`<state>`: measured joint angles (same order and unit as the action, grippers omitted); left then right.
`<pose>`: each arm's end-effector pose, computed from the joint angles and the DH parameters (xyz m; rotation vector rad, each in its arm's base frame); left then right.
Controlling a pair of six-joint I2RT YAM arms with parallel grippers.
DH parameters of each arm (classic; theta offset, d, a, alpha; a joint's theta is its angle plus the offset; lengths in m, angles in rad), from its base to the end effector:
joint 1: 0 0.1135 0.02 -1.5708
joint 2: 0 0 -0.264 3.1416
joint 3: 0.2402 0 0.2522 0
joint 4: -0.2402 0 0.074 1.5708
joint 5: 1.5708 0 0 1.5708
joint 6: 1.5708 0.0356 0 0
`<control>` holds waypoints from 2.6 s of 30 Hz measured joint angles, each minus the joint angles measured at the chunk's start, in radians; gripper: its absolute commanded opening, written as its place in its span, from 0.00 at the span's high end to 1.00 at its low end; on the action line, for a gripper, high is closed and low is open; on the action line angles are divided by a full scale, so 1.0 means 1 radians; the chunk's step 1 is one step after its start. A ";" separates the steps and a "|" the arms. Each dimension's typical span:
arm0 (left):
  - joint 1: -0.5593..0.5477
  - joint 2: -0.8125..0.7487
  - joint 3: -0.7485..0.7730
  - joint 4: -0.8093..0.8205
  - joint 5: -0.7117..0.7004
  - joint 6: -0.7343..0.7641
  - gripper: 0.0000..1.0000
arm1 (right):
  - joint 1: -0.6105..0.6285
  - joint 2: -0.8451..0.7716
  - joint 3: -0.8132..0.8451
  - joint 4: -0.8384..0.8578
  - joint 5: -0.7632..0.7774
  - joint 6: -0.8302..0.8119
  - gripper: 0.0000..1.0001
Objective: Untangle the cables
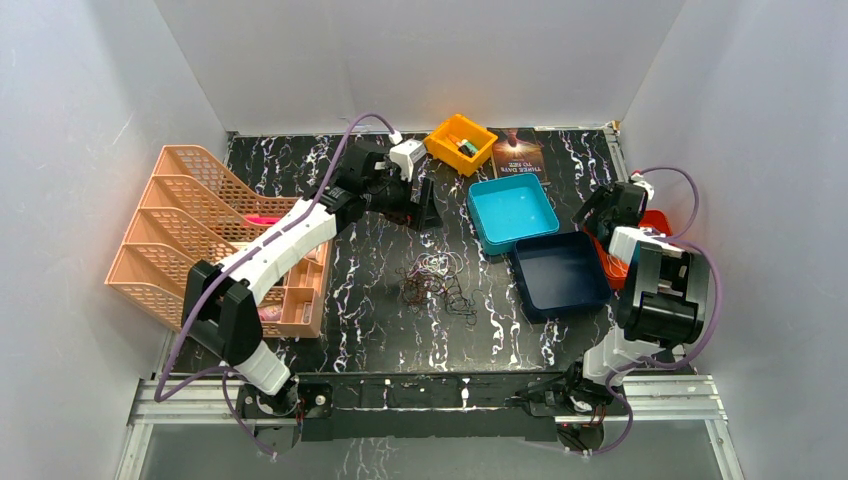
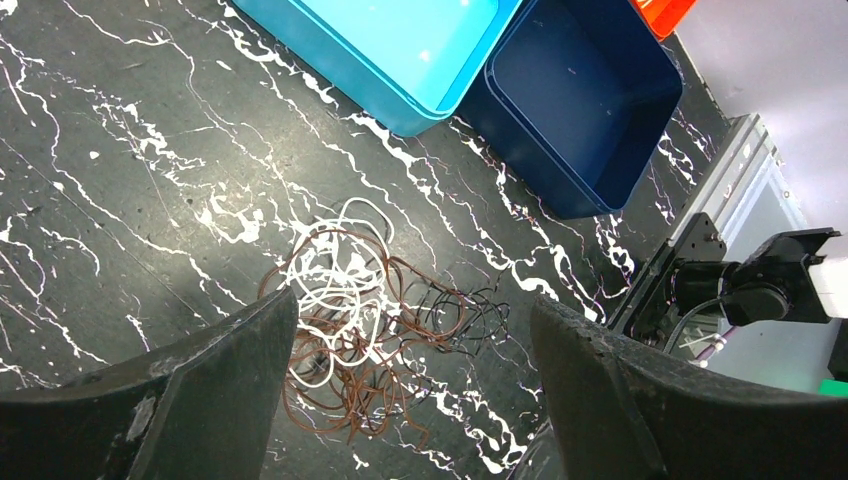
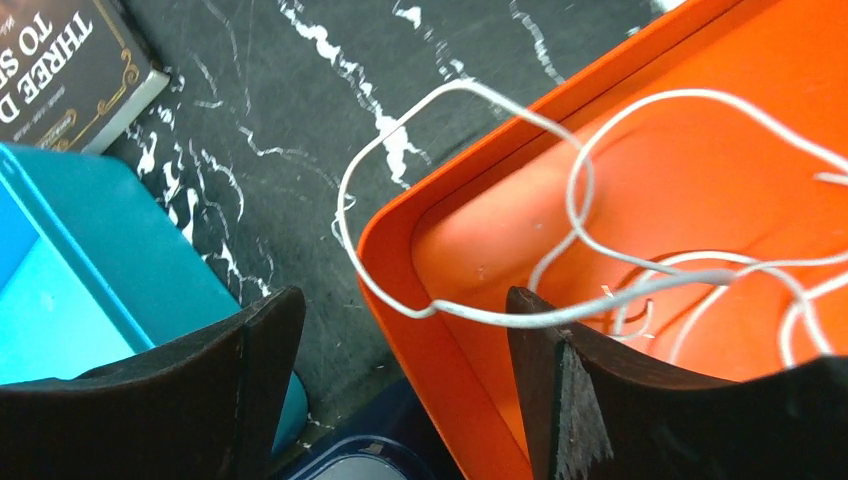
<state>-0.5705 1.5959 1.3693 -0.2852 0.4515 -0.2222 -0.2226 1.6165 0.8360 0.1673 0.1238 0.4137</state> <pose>0.3041 -0.2136 0.3289 0.6567 2.0659 -0.9406 0.3284 -0.0789 0.1846 0.7477 2.0464 -0.0265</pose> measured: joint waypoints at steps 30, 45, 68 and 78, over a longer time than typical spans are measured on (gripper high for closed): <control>0.000 -0.044 -0.071 0.027 -0.021 -0.035 0.14 | 0.394 0.044 0.037 0.044 -0.247 0.092 0.14; 0.000 -0.086 -0.104 0.047 -0.034 -0.043 0.14 | 0.404 -0.204 0.095 -0.098 -0.025 -0.051 0.15; 0.000 -0.102 -0.118 0.045 -0.047 -0.039 0.13 | 0.321 0.042 0.313 -0.312 -0.086 -0.274 0.36; 0.000 -0.102 -0.118 0.044 -0.047 -0.039 0.13 | 0.302 -0.037 0.179 -0.270 0.076 -0.206 0.93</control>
<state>-0.5705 1.4937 1.2510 -0.2409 0.4046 -0.2615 0.0795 1.5791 1.0153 -0.1024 0.1997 0.2081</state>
